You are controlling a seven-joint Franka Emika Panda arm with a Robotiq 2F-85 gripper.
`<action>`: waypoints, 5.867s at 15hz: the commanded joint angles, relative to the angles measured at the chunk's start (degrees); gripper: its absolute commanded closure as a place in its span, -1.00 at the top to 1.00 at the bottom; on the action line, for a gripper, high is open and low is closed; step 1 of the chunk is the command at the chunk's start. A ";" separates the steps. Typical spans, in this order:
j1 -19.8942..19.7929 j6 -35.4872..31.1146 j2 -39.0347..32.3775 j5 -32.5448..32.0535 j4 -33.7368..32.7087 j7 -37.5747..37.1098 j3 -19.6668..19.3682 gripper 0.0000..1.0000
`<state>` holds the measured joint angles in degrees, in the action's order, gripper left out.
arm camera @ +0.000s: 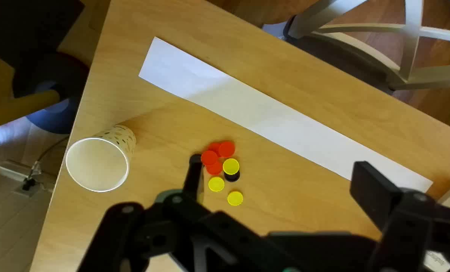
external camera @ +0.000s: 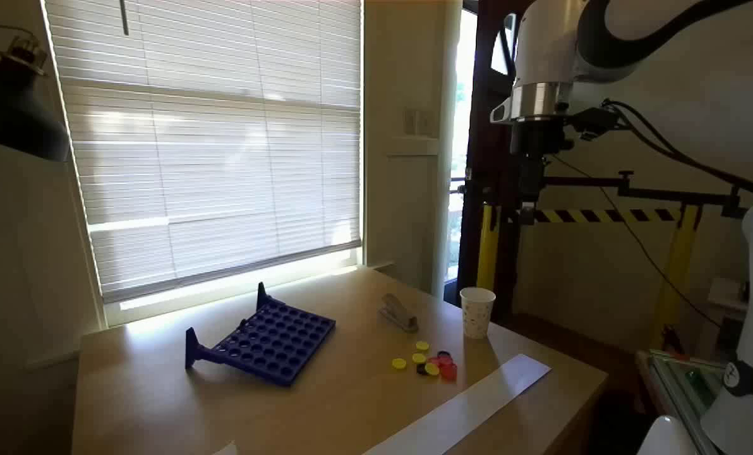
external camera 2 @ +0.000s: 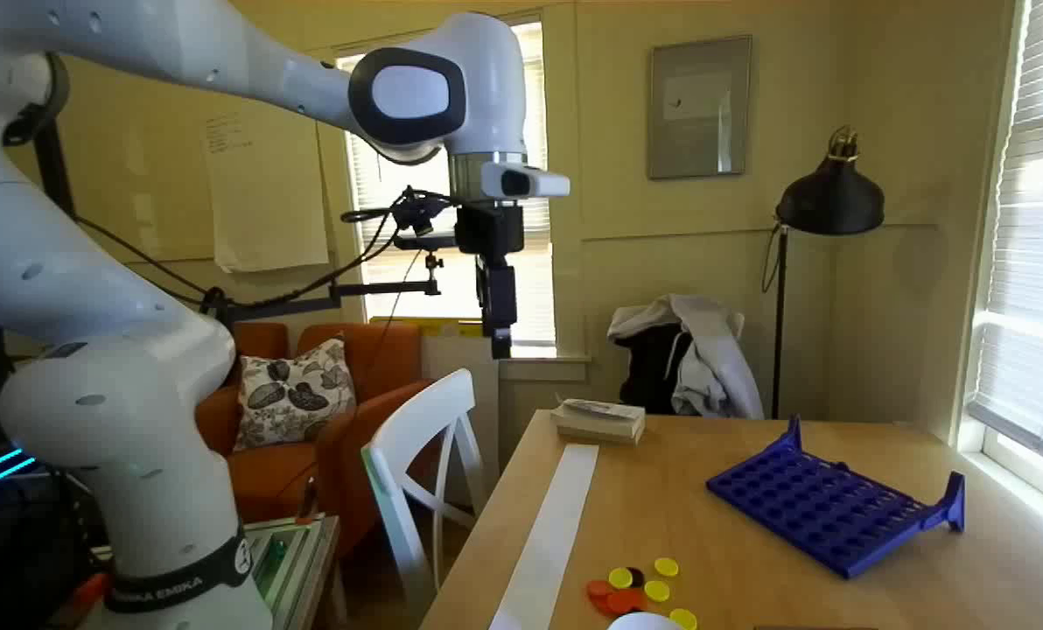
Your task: Move the blue object to the front and put it in an upright position
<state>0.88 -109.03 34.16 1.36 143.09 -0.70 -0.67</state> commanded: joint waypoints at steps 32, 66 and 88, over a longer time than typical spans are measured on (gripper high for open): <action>-4.08 -17.46 -11.22 -1.40 -10.73 2.38 -3.23 1.00; -8.67 -23.66 -45.00 7.22 -38.31 29.09 -4.07 1.00; -15.07 -13.30 -71.01 13.06 -64.56 44.44 4.13 1.00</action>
<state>-13.70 -122.42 -36.81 14.88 78.64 43.98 2.85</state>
